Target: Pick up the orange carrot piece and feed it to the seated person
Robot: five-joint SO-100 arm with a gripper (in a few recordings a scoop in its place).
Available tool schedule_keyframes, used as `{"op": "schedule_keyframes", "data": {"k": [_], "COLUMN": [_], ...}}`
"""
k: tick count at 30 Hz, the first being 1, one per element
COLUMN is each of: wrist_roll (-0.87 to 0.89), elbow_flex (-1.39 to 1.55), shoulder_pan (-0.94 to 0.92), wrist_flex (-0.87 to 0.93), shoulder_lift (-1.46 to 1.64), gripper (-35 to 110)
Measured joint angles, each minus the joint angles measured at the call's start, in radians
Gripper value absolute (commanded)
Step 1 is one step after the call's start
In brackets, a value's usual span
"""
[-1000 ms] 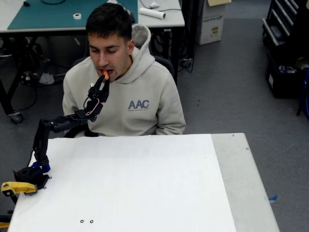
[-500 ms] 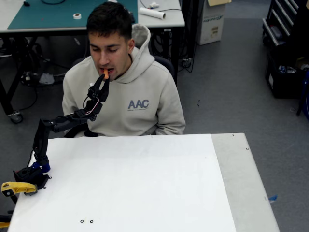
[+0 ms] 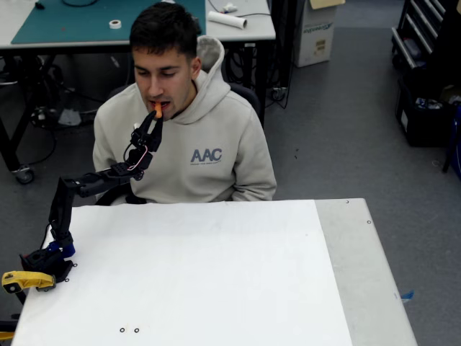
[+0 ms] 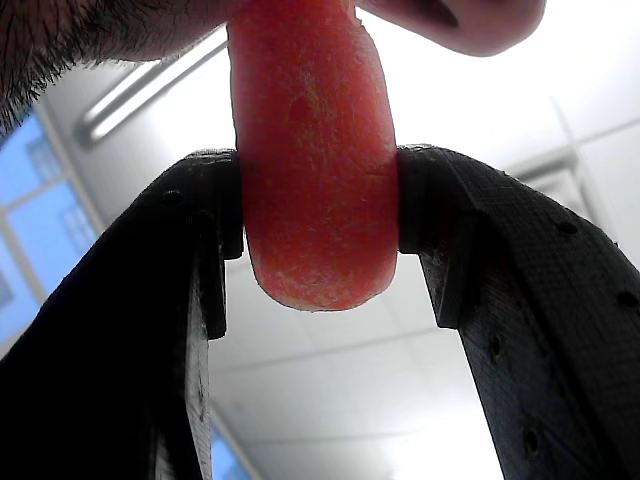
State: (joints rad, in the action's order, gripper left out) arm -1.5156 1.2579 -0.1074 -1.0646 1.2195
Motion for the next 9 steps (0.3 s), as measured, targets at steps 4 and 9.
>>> {"op": "schedule_keyframes", "data": {"k": [4, 9], "wrist_roll": [0.000, 0.000], "elbow_flex": [-0.003, -0.003], "shoulder_pan": [0.000, -0.008], "wrist_flex": [0.000, 0.000], "shoulder_lift": [-0.002, -0.002], "gripper": [11, 12]}}
